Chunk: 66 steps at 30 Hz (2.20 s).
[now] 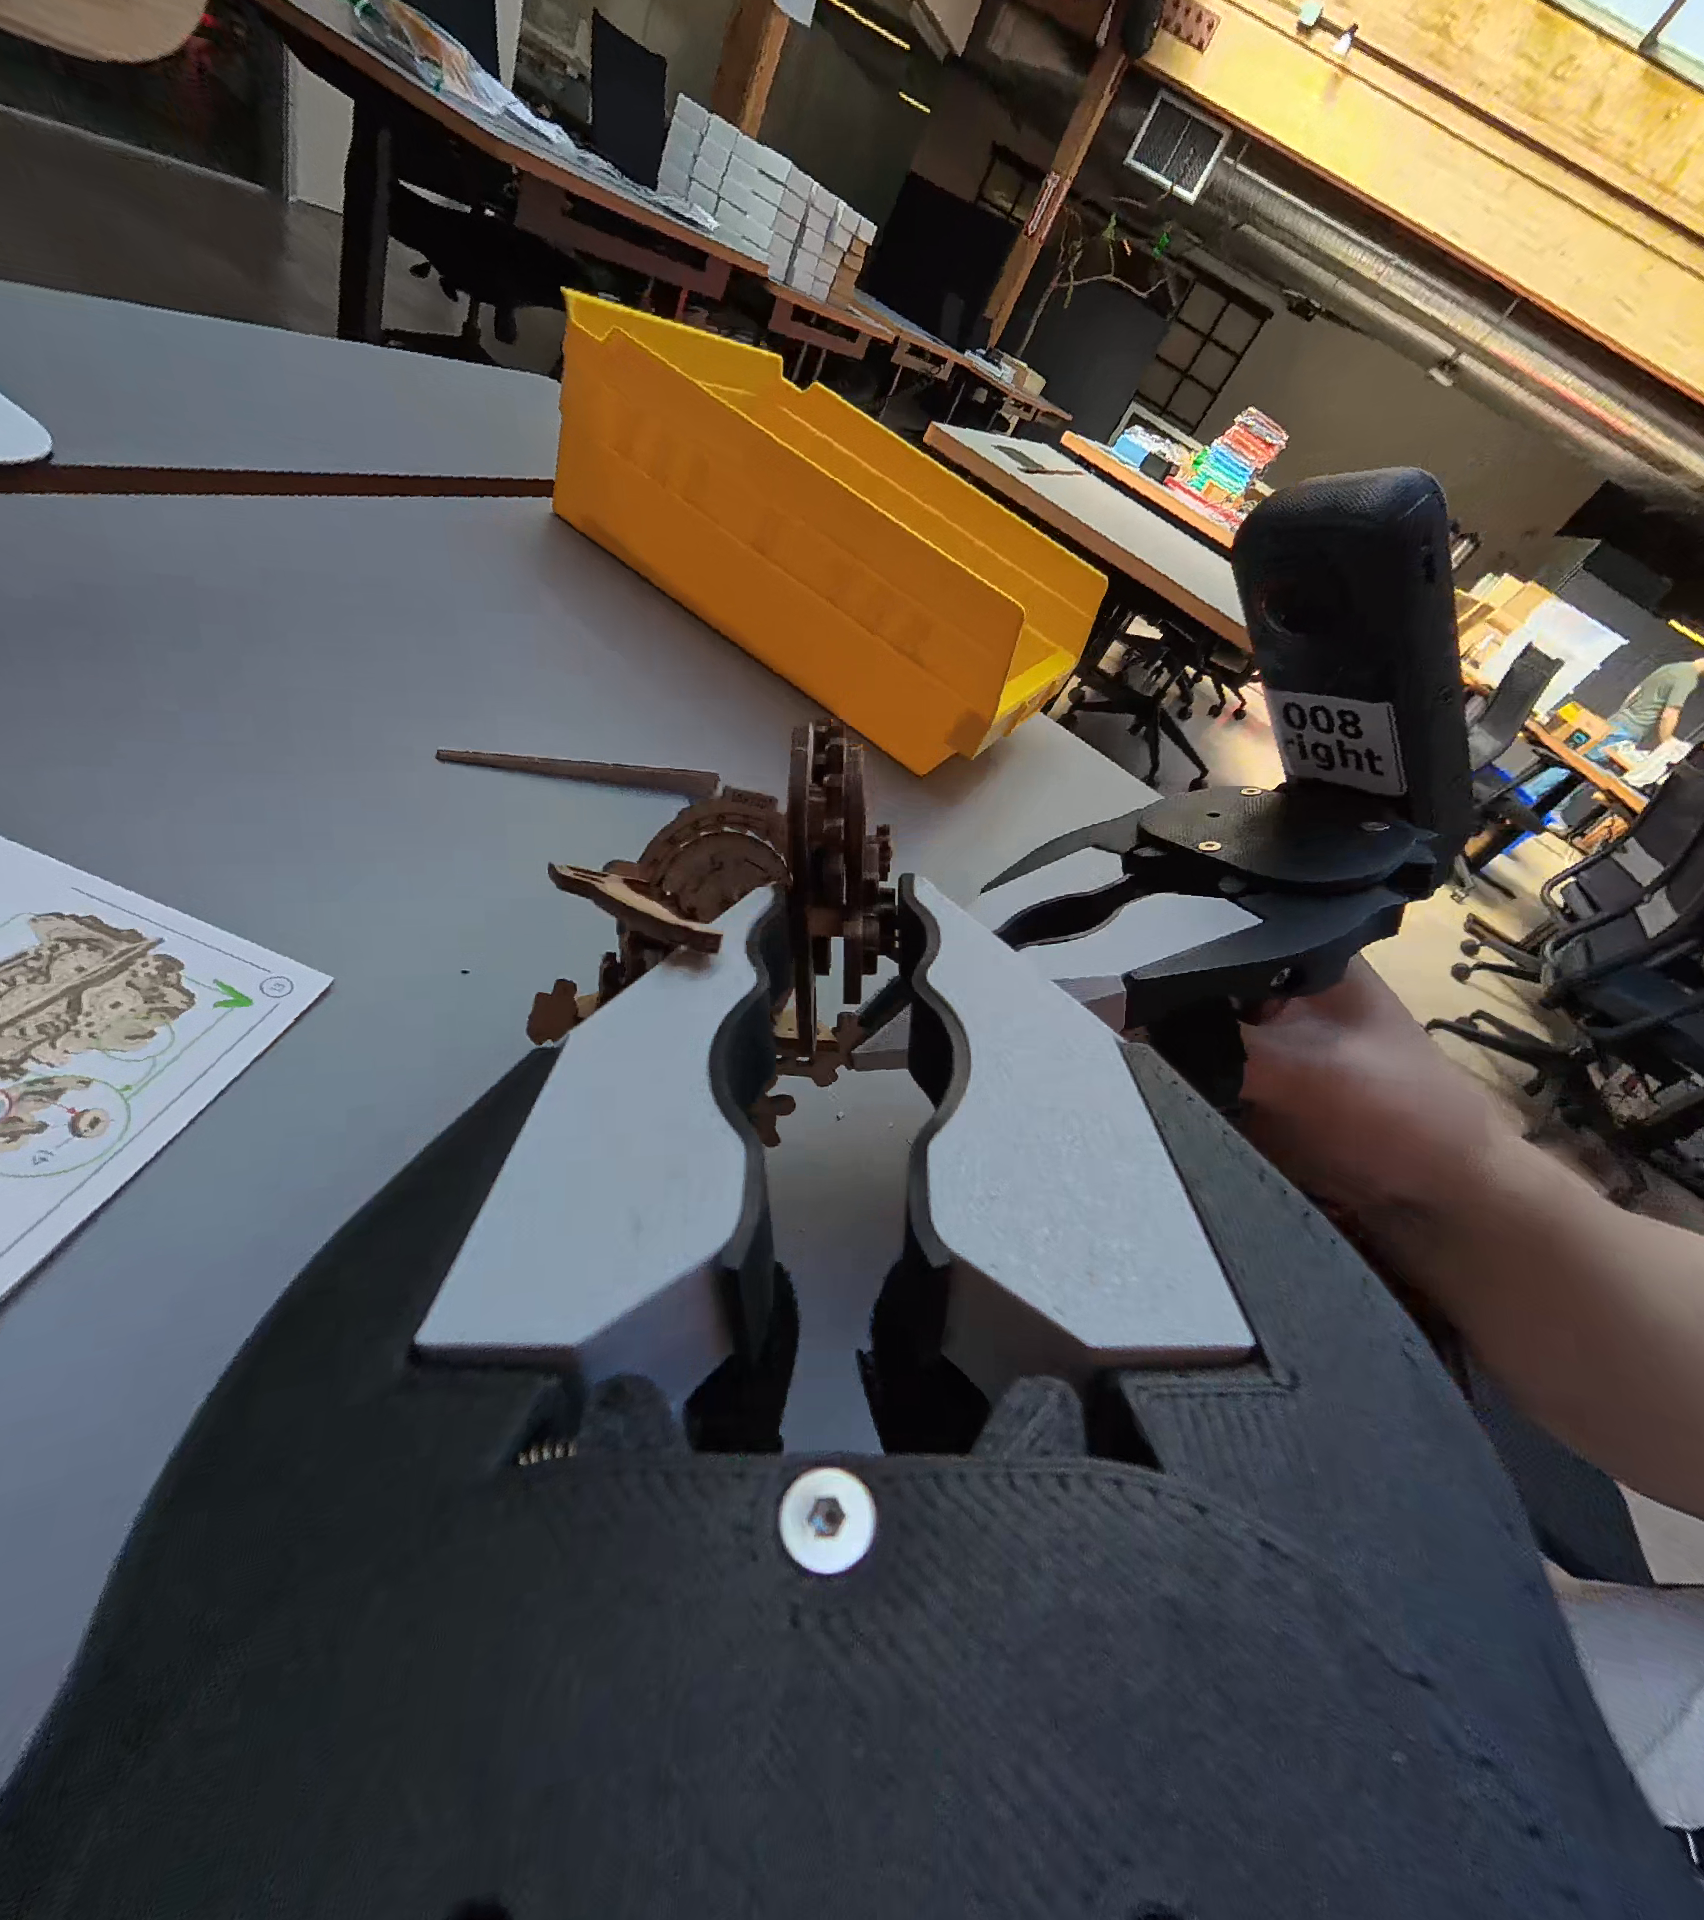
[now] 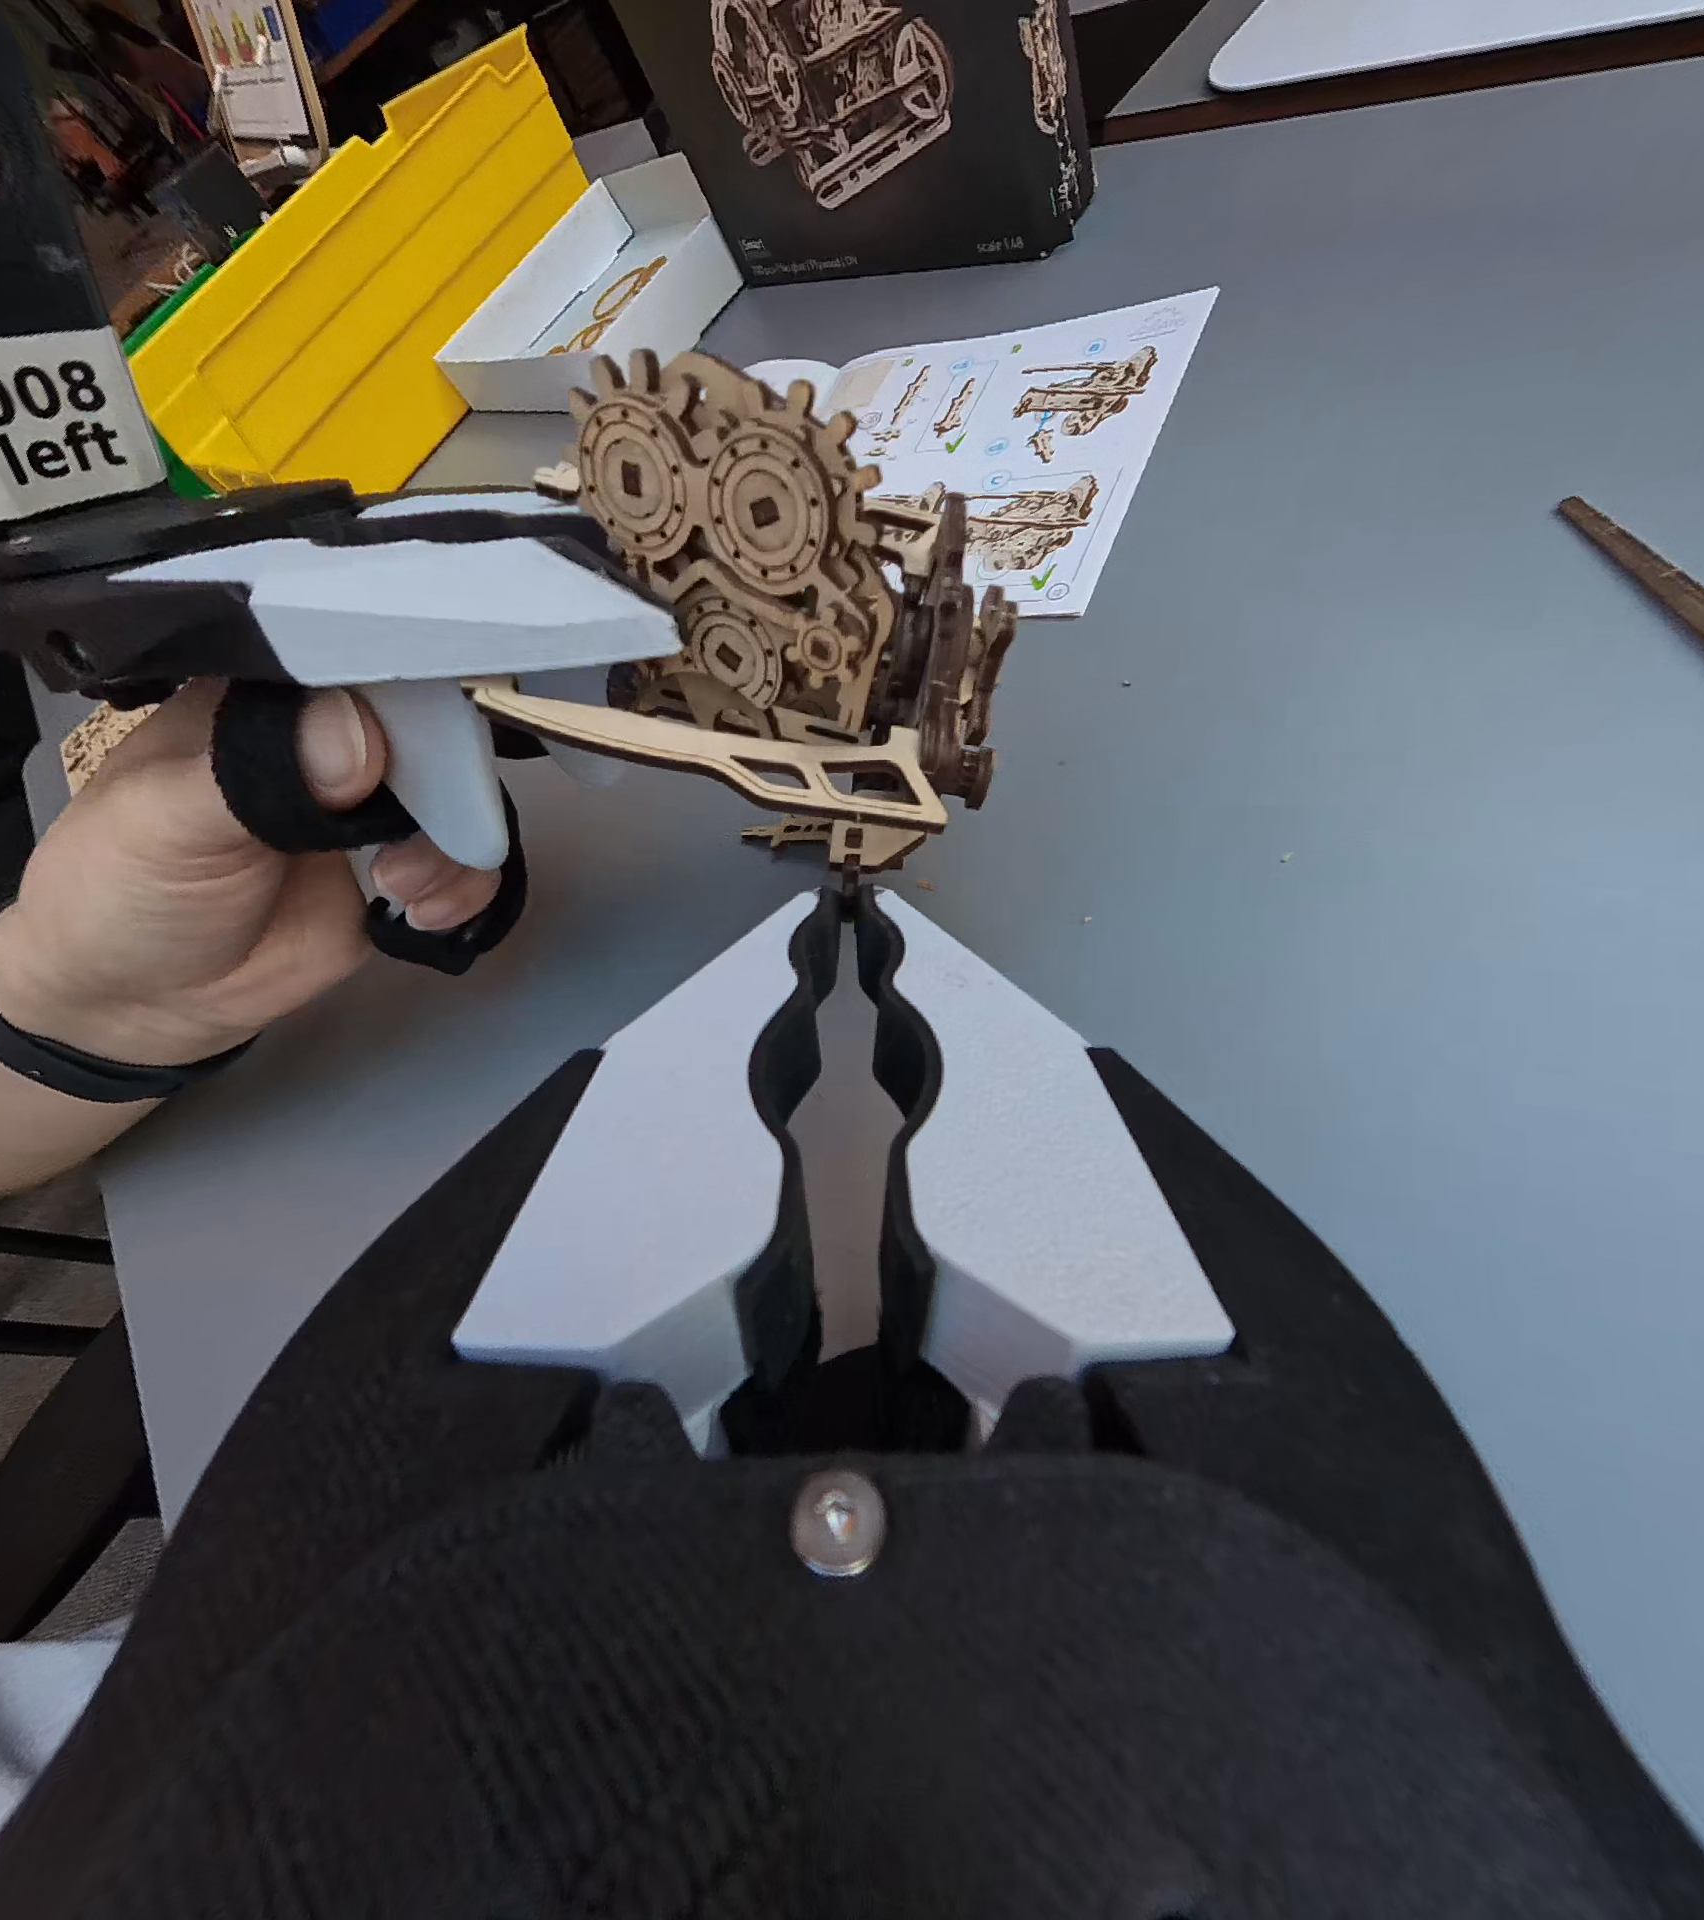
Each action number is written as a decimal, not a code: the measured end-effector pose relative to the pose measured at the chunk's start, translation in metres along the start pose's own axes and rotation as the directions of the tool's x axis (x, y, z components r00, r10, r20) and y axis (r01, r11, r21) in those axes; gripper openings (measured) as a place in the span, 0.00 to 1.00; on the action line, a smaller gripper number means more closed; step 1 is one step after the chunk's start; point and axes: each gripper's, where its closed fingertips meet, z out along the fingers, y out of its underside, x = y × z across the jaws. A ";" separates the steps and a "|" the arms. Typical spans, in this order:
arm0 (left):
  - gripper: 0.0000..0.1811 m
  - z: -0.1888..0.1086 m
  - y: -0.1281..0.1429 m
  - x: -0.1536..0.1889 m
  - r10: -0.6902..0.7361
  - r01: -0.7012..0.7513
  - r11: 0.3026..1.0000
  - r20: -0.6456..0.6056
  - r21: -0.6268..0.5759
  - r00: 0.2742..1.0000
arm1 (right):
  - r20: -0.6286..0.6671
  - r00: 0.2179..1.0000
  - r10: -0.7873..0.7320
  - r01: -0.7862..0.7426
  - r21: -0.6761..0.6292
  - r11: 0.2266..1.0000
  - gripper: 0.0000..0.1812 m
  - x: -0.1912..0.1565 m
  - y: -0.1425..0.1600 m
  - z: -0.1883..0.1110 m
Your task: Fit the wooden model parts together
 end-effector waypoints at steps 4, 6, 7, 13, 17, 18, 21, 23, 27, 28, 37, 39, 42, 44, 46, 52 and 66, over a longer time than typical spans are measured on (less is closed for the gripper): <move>0.10 -0.001 0.001 -0.001 0.070 -0.067 0.997 0.068 -0.037 0.995 | 0.021 0.999 0.044 -0.045 0.039 0.998 0.01 -0.002 -0.006 -0.003; 0.10 -0.002 -0.001 0.000 0.088 -0.085 0.996 0.098 -0.038 0.991 | 0.029 0.998 0.063 -0.065 0.070 0.995 0.01 -0.003 -0.010 -0.005; 0.10 -0.003 -0.002 0.000 0.101 -0.097 0.995 0.113 -0.034 0.988 | 0.038 0.997 0.072 -0.075 0.078 0.994 0.01 -0.003 -0.011 -0.006; 0.10 -0.001 0.001 -0.008 0.132 -0.122 0.990 0.162 -0.075 0.978 | 0.070 0.990 0.126 -0.130 0.056 0.990 0.01 -0.001 -0.005 -0.003; 0.10 -0.001 0.007 -0.017 0.160 -0.141 0.983 0.179 -0.116 0.971 | 0.051 0.995 0.087 -0.087 0.007 0.996 0.01 0.003 0.000 -0.001; 0.10 0.000 0.009 -0.017 0.152 -0.133 0.984 0.170 -0.123 0.974 | 0.029 0.997 0.068 -0.068 -0.016 0.998 0.01 0.006 0.003 0.000; 0.10 0.001 0.016 -0.018 0.120 -0.097 0.984 0.150 -0.149 0.981 | 0.022 0.999 0.050 -0.048 -0.058 0.997 0.01 0.006 0.007 0.002; 0.10 0.000 0.018 -0.021 0.113 -0.088 0.984 0.157 -0.158 0.981 | 0.040 0.998 0.051 -0.047 -0.085 0.995 0.01 0.003 0.011 0.003; 0.10 -0.002 0.021 -0.023 0.080 -0.055 0.984 0.147 -0.171 0.986 | 0.112 0.990 0.086 -0.063 -0.189 0.980 0.06 -0.010 0.026 0.003; 0.10 -0.003 0.021 -0.023 0.074 -0.048 0.983 0.144 -0.176 0.987 | 0.124 0.989 0.075 -0.046 -0.224 0.973 0.06 -0.011 0.030 0.001; 0.10 -0.002 0.017 -0.022 0.107 -0.084 0.957 0.071 -0.278 0.992 | 0.358 0.764 -0.536 0.570 0.012 0.821 0.17 -0.013 -0.048 -0.029; 0.10 0.001 0.021 -0.023 0.129 -0.102 0.935 0.055 -0.341 0.990 | 0.415 0.668 -0.617 0.667 0.034 0.745 0.22 -0.006 -0.055 -0.019; 0.10 0.005 0.024 -0.025 0.177 -0.147 0.900 0.035 -0.411 0.984 | 0.557 0.618 -0.555 0.680 -0.024 0.733 0.23 -0.001 -0.052 -0.005; 0.10 0.006 0.025 -0.025 0.194 -0.164 0.879 0.020 -0.448 0.981 | 0.631 0.568 -0.528 0.689 -0.015 0.725 0.21 -0.002 -0.050 -0.001; 0.10 0.007 0.027 -0.024 0.222 -0.194 0.856 0.002 -0.479 0.975 | 0.674 0.522 -0.523 0.701 0.011 0.713 0.18 -0.002 -0.050 0.004; 0.10 0.008 0.029 -0.022 0.267 -0.250 0.805 -0.048 -0.537 0.962 | 0.788 0.442 -0.428 0.721 -0.029 0.693 0.17 0.001 -0.036 0.008; 0.23 -0.002 0.014 -0.025 0.283 -0.268 0.819 -0.049 -0.508 0.958 | 0.788 0.539 -0.297 0.647 -0.162 0.745 0.07 -0.002 -0.022 0.017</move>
